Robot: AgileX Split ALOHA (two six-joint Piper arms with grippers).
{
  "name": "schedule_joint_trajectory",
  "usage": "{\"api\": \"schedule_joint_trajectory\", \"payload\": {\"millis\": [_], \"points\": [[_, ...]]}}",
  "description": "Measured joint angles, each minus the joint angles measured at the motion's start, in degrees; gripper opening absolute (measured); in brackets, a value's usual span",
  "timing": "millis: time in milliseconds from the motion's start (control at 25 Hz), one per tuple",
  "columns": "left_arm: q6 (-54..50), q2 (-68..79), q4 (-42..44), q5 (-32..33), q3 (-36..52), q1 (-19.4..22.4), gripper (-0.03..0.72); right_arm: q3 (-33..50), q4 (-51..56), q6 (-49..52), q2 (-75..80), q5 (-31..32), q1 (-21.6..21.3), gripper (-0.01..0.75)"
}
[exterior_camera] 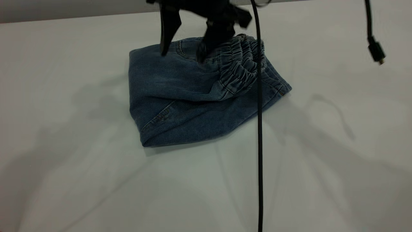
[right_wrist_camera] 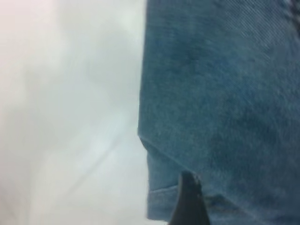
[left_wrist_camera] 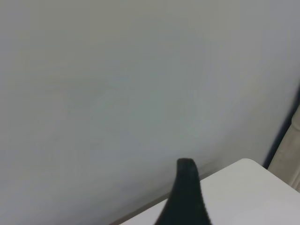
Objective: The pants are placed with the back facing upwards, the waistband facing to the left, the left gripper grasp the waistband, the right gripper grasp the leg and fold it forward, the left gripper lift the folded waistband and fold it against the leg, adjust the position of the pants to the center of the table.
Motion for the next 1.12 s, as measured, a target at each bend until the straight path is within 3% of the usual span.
{"api": "schedule_joint_trajectory", "payload": {"millis": [200, 320, 480, 640, 840, 1120], "points": [[-0.1, 0.0, 0.0, 0.9, 0.0, -0.1, 0.531, 0.0, -6.8, -12.5, 2.7, -4.6, 2.2, 0.456], [-0.2, 0.0, 0.0, 1.0, 0.0, -0.1, 0.531, -0.1, -13.7, -14.7, 5.3, -4.8, 3.9, 0.456], [-1.3, 0.0, 0.0, 1.4, 0.0, -0.1, 0.531, -1.9, -24.6, -11.7, 8.2, -5.2, 4.3, 0.455], [-1.8, 0.0, 0.0, 1.7, 0.0, -0.1, 0.531, -2.1, -29.9, -1.9, 8.5, -4.5, 4.3, 0.455], [-1.8, 0.0, -0.1, 1.8, 0.1, -0.1, 0.531, -2.2, -26.9, 10.1, 8.4, -2.4, 4.3, 0.455], [-1.8, 0.0, -0.1, 1.9, 0.1, -0.1, 0.531, -2.2, -12.0, 17.3, 8.4, -3.5, 4.3, 0.455]]}}
